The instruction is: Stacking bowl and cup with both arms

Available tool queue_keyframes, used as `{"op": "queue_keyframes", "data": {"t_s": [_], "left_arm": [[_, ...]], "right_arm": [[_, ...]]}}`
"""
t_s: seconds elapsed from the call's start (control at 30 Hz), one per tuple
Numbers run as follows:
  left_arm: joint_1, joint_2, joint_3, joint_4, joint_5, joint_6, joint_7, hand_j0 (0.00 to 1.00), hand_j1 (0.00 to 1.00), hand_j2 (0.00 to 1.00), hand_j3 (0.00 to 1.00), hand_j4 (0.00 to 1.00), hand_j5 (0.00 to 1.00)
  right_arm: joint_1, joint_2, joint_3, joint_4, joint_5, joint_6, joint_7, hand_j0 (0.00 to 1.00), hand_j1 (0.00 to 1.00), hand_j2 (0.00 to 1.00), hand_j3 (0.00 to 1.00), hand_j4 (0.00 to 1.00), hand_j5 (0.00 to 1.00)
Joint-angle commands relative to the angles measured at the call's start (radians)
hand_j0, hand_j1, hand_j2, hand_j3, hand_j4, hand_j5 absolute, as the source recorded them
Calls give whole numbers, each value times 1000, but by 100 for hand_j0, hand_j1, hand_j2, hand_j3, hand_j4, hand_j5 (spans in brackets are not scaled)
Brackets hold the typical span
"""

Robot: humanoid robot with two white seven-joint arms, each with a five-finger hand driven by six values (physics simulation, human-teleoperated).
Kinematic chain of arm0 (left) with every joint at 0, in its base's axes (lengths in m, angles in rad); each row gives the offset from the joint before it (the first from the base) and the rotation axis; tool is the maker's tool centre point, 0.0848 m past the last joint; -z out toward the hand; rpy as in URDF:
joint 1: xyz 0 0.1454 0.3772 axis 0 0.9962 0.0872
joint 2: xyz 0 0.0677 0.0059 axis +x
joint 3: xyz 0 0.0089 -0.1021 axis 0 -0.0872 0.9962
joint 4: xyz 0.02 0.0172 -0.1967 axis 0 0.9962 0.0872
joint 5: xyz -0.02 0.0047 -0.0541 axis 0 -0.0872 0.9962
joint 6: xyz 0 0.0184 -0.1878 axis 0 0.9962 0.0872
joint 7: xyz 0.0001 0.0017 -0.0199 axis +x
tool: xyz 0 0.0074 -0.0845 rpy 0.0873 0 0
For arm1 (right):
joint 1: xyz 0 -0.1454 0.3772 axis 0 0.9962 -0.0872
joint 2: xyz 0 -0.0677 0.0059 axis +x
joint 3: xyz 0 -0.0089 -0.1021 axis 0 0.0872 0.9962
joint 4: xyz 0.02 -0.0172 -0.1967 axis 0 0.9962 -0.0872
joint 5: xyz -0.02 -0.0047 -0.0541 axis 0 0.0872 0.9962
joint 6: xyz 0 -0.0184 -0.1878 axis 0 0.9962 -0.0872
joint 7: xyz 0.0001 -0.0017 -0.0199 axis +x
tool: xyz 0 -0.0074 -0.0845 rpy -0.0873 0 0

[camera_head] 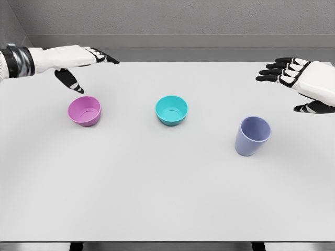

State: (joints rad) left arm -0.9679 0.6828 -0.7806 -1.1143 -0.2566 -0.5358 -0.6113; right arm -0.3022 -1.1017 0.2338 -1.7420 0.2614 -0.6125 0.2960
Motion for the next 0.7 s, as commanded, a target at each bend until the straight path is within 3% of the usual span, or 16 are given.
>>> {"op": "queue_keyframes", "data": {"t_s": [0.0, 0.2, 0.3, 0.5, 0.67], "left_arm": [[0, 6, -32, 7, 5, 7, 0, 100, 100, 100, 100, 100, 100], [12, 78, -39, -56, 2, -9, 0, 100, 100, 100, 100, 100, 100], [14, 121, -77, -104, 7, -7, 0, 100, 100, 100, 100, 100, 100], [12, 132, -114, -99, 2, 2, 0, 100, 100, 100, 100, 100, 100], [14, 132, -144, -101, 4, 2, 0, 100, 100, 100, 100, 100, 100]], "right_arm": [[0, -23, 10, 1, -7, 2, -3, 100, 100, 100, 100, 100, 100], [0, -55, 55, 2, -8, 2, 0, 100, 100, 100, 100, 100, 100], [0, -63, 55, 1, -8, 2, 0, 100, 100, 100, 100, 100, 100], [0, -81, 84, 1, -17, 2, 0, 100, 100, 100, 100, 100, 100], [0, -127, 153, 6, -180, 2, 11, 100, 100, 100, 100, 100, 100]]}}
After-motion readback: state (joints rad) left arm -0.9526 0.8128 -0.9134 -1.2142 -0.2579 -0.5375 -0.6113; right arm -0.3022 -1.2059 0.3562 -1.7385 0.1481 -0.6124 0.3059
